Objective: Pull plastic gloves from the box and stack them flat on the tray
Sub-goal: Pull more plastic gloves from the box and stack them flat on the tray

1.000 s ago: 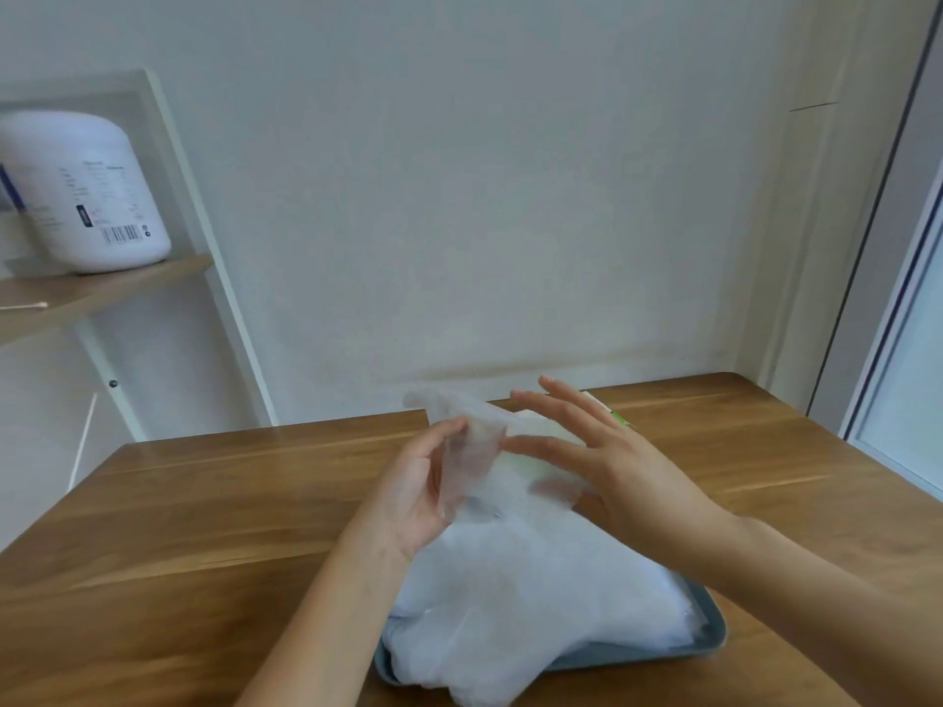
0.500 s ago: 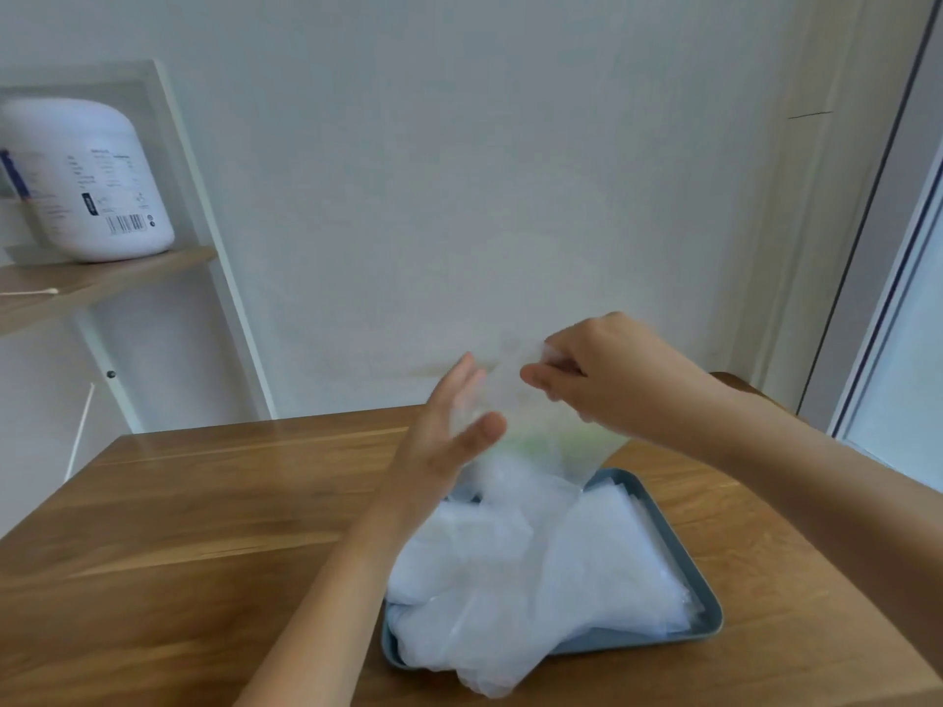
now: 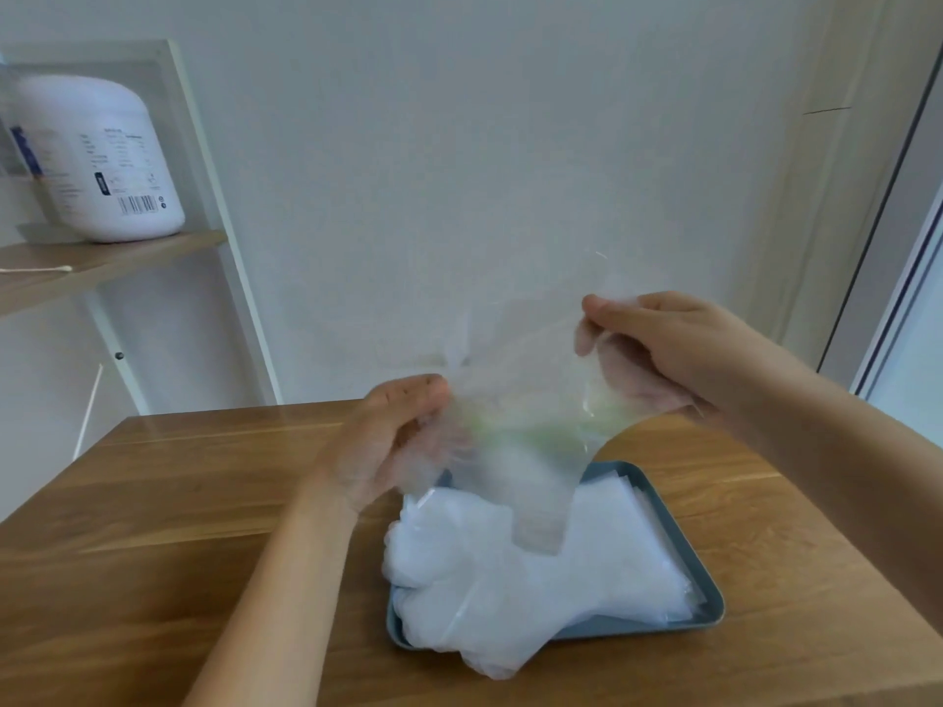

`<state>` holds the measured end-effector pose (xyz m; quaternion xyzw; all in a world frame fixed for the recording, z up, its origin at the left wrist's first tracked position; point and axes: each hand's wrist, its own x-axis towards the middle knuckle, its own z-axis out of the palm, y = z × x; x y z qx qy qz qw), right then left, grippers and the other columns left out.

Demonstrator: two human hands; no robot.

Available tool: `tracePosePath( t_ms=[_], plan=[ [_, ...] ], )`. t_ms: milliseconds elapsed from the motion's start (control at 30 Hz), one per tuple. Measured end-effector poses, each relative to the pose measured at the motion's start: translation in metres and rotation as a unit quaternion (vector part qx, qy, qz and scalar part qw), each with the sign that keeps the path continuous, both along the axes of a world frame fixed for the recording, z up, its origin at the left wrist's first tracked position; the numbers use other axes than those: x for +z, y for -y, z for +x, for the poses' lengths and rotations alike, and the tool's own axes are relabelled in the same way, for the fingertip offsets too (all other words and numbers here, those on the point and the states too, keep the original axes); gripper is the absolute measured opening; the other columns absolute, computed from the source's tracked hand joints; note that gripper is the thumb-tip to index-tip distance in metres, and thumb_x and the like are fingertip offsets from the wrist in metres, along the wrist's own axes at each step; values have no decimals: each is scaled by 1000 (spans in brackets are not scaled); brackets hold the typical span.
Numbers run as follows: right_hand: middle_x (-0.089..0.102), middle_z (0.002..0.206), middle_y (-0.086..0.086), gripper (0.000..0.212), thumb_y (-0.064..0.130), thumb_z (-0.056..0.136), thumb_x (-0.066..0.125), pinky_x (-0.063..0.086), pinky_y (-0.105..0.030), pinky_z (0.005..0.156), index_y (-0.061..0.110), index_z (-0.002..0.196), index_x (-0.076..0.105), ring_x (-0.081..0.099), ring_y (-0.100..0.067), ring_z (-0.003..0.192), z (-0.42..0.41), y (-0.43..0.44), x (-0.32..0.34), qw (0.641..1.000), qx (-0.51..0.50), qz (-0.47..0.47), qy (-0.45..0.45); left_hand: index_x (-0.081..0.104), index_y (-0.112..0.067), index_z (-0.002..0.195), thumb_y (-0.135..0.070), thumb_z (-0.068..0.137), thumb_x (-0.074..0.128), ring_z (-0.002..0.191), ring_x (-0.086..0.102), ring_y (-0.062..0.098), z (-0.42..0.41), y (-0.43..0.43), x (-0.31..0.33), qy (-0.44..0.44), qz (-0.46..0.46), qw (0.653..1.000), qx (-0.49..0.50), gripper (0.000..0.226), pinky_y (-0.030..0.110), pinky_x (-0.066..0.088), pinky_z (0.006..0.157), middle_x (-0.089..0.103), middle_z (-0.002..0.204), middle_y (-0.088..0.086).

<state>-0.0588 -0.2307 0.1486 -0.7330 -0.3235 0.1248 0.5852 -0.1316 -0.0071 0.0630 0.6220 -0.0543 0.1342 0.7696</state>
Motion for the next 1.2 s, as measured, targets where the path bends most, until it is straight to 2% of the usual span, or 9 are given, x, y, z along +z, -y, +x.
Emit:
tracePosePath(
  t_ms=[100, 200, 333, 533, 633, 700, 833, 1067, 1200],
  plan=[
    [36, 31, -1, 39, 28, 102, 39, 13, -17, 33, 3, 78, 58, 23, -10, 25, 5, 5, -25, 998, -33, -22, -55, 61, 4, 79, -29, 81, 74, 60, 49, 20, -4, -11, 2, -60, -4, 998, -33, 36, 20, 47, 54, 49, 70, 12],
    [42, 35, 0, 37, 29, 101, 43, 21, -16, 30, 3, 81, 59, 31, -11, 26, 10, 9, -53, 991, -55, -73, -96, 63, 6, 96, -28, 83, 66, 56, 54, 16, -1, -14, -2, -160, 126, 979, -5, 37, 18, 45, 51, 56, 71, 12],
    [51, 41, -1, 36, 29, 100, 46, 27, -16, 32, 4, 79, 61, 35, -11, 28, 20, 12, -86, 978, -90, -177, -57, 62, -9, 73, -30, 88, 66, 34, 38, 4, 7, -13, -15, -266, 302, 915, 37, 26, 13, 32, 41, 47, 45, -4],
    [59, 46, 1, 36, 37, 96, 50, 38, -18, 37, 16, 71, 66, 44, -6, 31, 33, 15, -134, 934, -122, -329, 66, 66, -12, 74, -35, 84, 73, 53, 56, 7, 18, -21, -35, -351, 476, 803, 78, 26, 21, 44, 61, 64, 67, -2],
    [58, 53, -1, 41, 37, 97, 47, 41, -21, 45, 6, 79, 67, 47, -9, 38, 35, 14, -146, 915, -142, -362, 108, 68, -12, 80, -33, 85, 71, 70, 59, 11, 22, -15, -39, -282, 533, 767, 219, 21, 25, 45, 66, 68, 80, -1],
    [59, 59, -6, 43, 37, 98, 46, 43, -26, 51, 2, 83, 66, 47, -14, 45, 37, 12, -153, 910, -150, -368, 119, 65, -18, 82, -28, 85, 70, 75, 59, 10, 24, 2, -35, -160, 518, 794, 275, 12, 26, 45, 70, 64, 80, -9],
    [65, 65, -10, 43, 38, 97, 46, 46, -30, 55, 2, 82, 65, 50, -17, 50, 41, 12, -163, 907, -165, -365, 133, 68, -20, 78, -21, 88, 66, 77, 61, 4, 24, 60, -38, -24, 512, 854, 91, 10, 18, 48, 72, 68, 79, -9],
    [66, 75, -5, 39, 40, 96, 46, 39, -29, 56, 9, 80, 65, 58, -20, 69, 48, 18, -173, 898, -168, -372, 161, 64, -13, 121, -34, 99, 48, 110, 59, 17, 32, 91, -67, -57, 641, 765, 28, 35, 36, 47, 95, 66, 121, 4],
    [62, 72, -1, 39, 41, 96, 45, 35, -27, 52, 12, 79, 64, 57, -19, 69, 44, 18, -170, 895, -164, -377, 174, 18, -10, 153, -57, 95, 41, 149, 11, 17, 35, 80, -73, -140, 700, 701, 15, 78, 29, 8, 120, 16, 161, 6]
  ],
)
